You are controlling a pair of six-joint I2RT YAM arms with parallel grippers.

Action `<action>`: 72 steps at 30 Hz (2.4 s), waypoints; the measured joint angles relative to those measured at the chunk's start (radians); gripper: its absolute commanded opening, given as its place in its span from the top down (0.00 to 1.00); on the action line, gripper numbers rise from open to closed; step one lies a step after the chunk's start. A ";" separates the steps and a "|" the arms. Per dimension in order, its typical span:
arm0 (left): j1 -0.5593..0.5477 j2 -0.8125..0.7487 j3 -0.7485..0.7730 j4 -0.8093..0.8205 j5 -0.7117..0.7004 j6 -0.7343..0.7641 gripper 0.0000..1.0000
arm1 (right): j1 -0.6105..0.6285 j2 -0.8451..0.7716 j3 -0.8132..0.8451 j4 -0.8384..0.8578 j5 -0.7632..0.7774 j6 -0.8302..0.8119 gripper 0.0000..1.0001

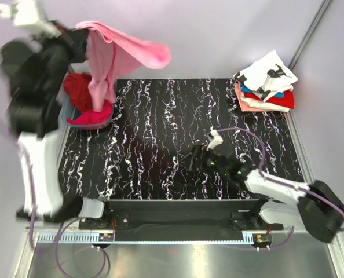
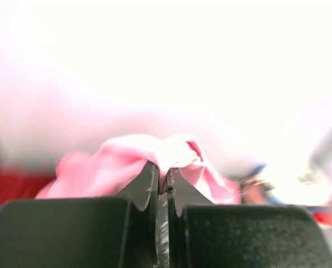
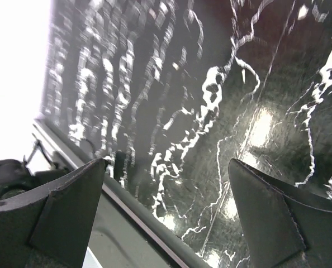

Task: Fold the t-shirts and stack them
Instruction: Grab the tshirt from the pile, then move the tshirt to the center of the board, then flatten the tshirt out

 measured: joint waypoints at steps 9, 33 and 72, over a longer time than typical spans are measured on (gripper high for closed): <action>-0.021 -0.489 -0.575 0.239 0.291 -0.105 0.01 | 0.004 -0.555 -0.115 -0.173 0.210 0.018 0.00; -0.152 -0.885 -1.398 -0.256 0.148 -0.167 0.14 | 0.150 -0.059 0.262 -0.684 0.097 0.024 0.10; -0.739 -0.277 -1.551 -0.100 -0.248 -0.638 0.63 | -0.176 0.744 0.779 -0.706 -0.127 -0.175 1.00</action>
